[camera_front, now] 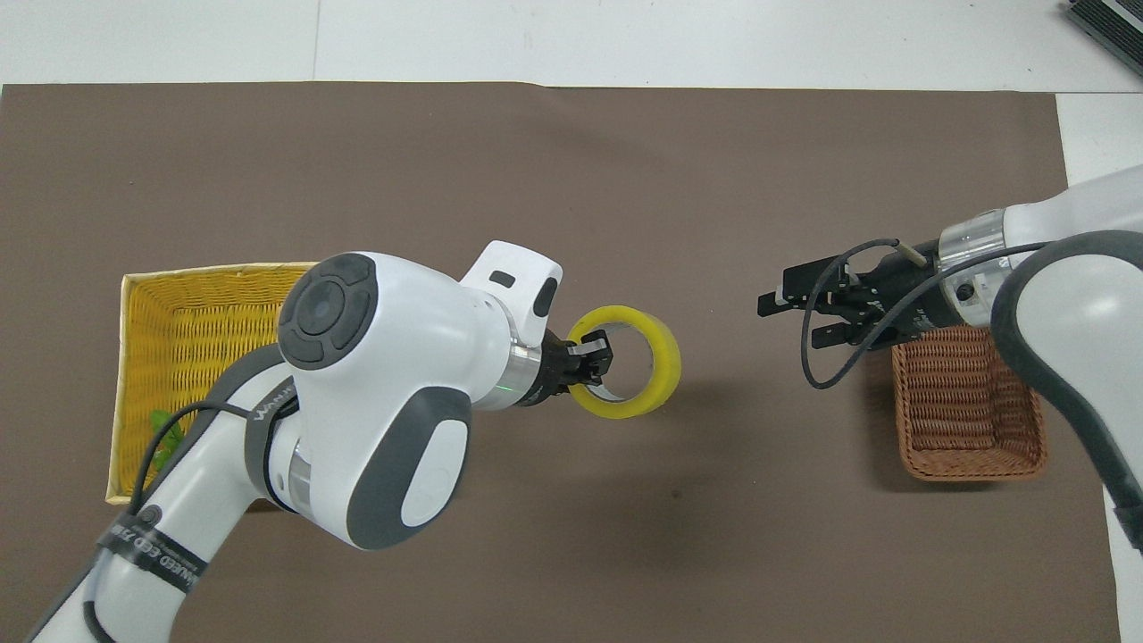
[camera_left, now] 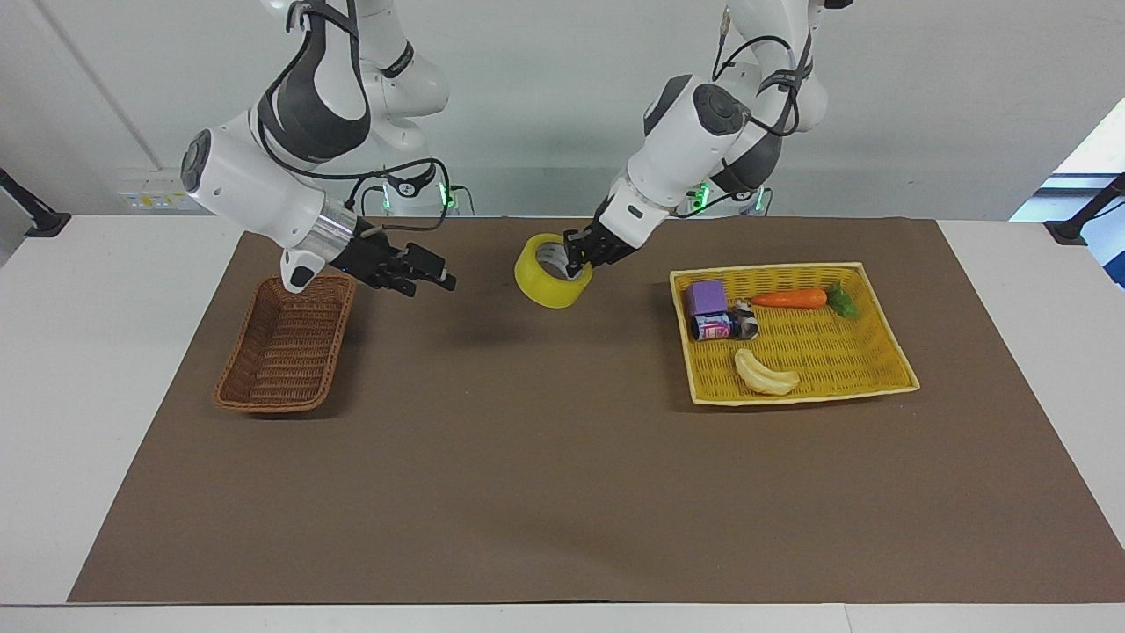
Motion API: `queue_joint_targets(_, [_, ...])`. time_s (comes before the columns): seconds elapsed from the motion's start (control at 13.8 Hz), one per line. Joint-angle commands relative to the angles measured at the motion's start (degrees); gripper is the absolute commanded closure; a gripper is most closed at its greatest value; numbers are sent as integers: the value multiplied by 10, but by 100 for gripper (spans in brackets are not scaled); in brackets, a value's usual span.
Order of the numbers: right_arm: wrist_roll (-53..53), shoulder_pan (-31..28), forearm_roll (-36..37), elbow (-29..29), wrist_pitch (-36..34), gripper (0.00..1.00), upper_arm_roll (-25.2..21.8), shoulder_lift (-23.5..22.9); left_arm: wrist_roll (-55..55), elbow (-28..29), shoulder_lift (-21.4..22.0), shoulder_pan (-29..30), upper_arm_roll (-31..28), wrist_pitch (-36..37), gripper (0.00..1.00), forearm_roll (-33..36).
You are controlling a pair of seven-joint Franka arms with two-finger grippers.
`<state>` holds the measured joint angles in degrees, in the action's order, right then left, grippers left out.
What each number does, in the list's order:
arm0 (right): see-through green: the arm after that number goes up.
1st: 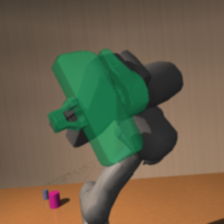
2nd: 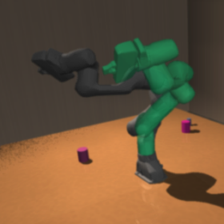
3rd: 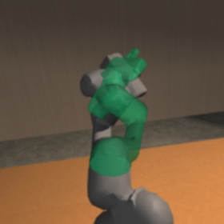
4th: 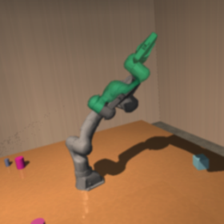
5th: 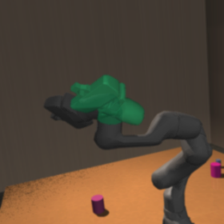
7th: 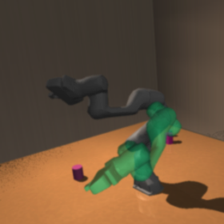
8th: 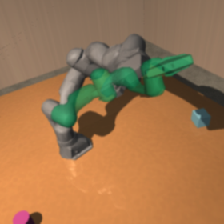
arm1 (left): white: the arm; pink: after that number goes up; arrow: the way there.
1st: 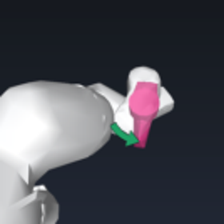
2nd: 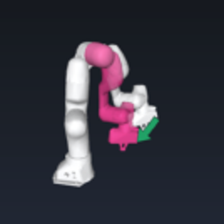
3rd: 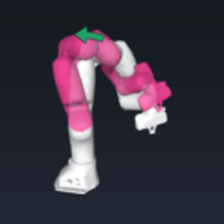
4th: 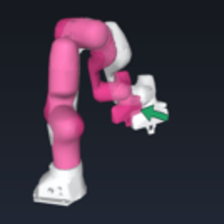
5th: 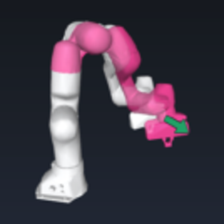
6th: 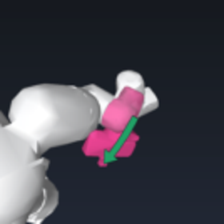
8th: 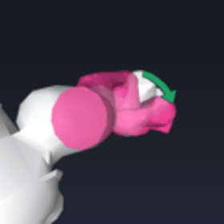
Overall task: Move tape to another basket
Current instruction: 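Lift the tape with the left gripper while the right gripper approaches it, then grasp the tape with the right gripper and open the left gripper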
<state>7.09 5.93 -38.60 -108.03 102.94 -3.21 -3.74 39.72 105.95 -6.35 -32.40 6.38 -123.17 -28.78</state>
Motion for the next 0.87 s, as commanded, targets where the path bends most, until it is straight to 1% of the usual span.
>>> queue_joint_targets(0.0, [36, 20, -35, -25, 28, 0, 2, 16, -2, -1, -14, -35, 2, -44, 100, -37])
queue_joint_targets(0.07, [39, 21, -47, -25, 28, 0, 2, 17, -13, 0, -23, -39, 6, -46, 100, -42])
queue_joint_targets(0.29, [35, 21, -51, -31, 23, 0, 2, 22, -36, -1, -35, -43, 26, -65, 100, -59])
queue_joint_targets(0.51, [19, 21, -51, -67, 19, 0, 2, 44, -35, -8, -38, -43, 37, -86, 100, -80])
queue_joint_targets(0.65, [10, 20, -51, -83, 0, 0, 1, 56, -33, -26, -56, -40, 55, -102, 100, -80])
queue_joint_targets(0.8, [6, 14, -51, -82, -23, 0, 1, 56, -33, -31, -71, -41, 57, -112, 100, -77])
